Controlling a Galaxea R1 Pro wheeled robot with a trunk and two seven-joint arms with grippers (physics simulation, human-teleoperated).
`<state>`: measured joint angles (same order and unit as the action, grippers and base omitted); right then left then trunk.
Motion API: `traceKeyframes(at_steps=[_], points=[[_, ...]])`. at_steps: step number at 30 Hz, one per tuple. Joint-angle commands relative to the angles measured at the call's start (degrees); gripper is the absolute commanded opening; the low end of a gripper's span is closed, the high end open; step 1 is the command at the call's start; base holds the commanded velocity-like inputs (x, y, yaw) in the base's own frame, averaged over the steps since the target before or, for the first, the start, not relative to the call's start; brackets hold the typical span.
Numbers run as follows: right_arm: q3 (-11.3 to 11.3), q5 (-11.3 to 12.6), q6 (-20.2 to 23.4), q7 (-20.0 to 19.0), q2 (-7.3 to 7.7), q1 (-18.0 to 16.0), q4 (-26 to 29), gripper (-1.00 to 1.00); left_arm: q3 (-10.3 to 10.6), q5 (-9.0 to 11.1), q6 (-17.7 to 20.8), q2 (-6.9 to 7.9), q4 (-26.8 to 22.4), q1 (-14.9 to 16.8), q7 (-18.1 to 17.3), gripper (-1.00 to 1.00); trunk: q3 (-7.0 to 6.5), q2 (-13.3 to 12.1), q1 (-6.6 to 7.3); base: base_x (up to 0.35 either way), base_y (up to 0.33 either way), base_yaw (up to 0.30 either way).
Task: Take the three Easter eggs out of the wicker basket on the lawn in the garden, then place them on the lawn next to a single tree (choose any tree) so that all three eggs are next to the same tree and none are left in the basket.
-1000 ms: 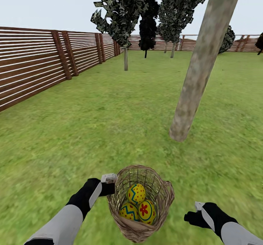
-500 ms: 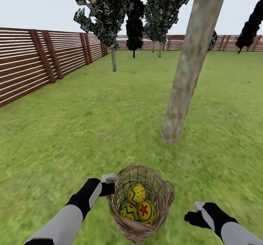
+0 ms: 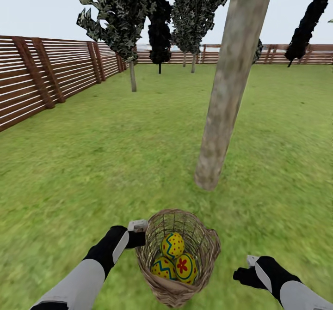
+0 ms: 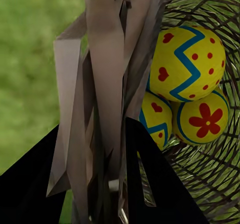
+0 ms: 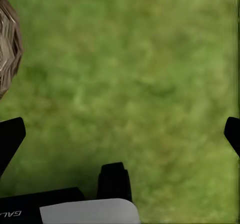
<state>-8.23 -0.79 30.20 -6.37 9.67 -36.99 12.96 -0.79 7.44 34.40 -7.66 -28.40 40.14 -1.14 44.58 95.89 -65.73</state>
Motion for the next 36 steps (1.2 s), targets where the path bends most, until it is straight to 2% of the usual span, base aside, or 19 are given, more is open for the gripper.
traceKeyframes(at_steps=[1, 15, 25, 27, 28, 29, 31, 32, 33, 35, 36], points=[[-0.2, -0.1, 0.29, -0.22, 0.0, -0.01, 0.11, 1.0, -0.09, 0.73, 0.31, -0.03, -0.08, 0.02, 0.09, -1.0, 0.05, 0.02, -0.03, 0.325, -0.17, -0.007], [-0.2, -0.27, 0.21, -0.22, -0.01, -0.01, 0.06, 1.0, -0.09, 0.73, 0.31, 0.02, -0.08, 0.02, 0.09, -1.0, 0.05, 0.02, -0.03, 0.325, -0.167, 0.0], [-0.2, -0.27, 0.29, -0.18, -0.01, -0.01, 0.1, 1.0, -0.14, 0.73, 0.31, 0.11, -0.08, 0.02, 0.09, -1.0, 0.05, 0.02, -0.03, 0.33, -0.026, 0.0], [-0.13, -0.32, 0.46, -1.55, 0.6, -0.01, 0.62, 1.0, -0.17, 0.73, 0.31, 0.11, -0.04, 0.02, 0.09, -1.0, 0.05, 0.02, -0.03, 0.333, 0.0, 0.0], [-0.1, -0.39, 0.47, -5.64, 1.53, -0.01, 0.68, 1.0, -0.17, 0.73, 0.31, 0.11, 0.01, 0.02, 0.09, -1.0, 0.05, 0.02, -0.03, 0.333, 0.0, 0.0], [0.17, -1.02, 0.47, -12.85, 3.35, -0.01, 0.57, 1.0, -0.18, 0.73, 0.31, 0.15, 0.06, 0.02, 0.09, -1.0, 0.05, 0.02, -0.03, 0.333, 0.0, 0.0], [1.15, -5.88, 0.41, -30.94, 7.78, -0.01, 0.39, 1.0, -0.18, 0.73, 0.31, 0.23, 0.09, 0.02, 0.12, -1.0, 0.05, 0.02, -0.03, 0.333, 0.0, 0.0], [1.3, -7.67, 0.39, -38.72, 9.56, -0.01, 0.34, 1.0, -0.18, 0.73, 0.31, 0.26, 0.06, 0.02, 0.16, -1.0, 0.05, 0.02, -0.03, 0.333, 0.0, 0.0], [1.35, -8.25, 0.38, -42.89, 10.74, -0.01, 0.31, 1.0, -0.2, 0.73, 0.31, 0.33, 0.03, 0.02, 0.17, -1.0, 0.05, 0.02, -0.03, 0.333, 0.0, 0.0], [1.37, -8.56, 0.06, -45.13, 12.2, -0.01, 0.12, 1.0, -0.26, 0.73, 0.31, 0.36, 0.01, 0.02, 0.17, -1.0, 0.05, 0.02, -0.03, 0.333, 0.0, 0.0], [1.38, -8.61, -1.67, -45.41, 13.27, 0.61, 0.07, 1.0, -0.26, 0.73, 0.27, 0.37, -0.04, 0.02, 0.16, -1.0, 0.05, 0.02, -0.03, 0.333, 0.0, 0.0]])
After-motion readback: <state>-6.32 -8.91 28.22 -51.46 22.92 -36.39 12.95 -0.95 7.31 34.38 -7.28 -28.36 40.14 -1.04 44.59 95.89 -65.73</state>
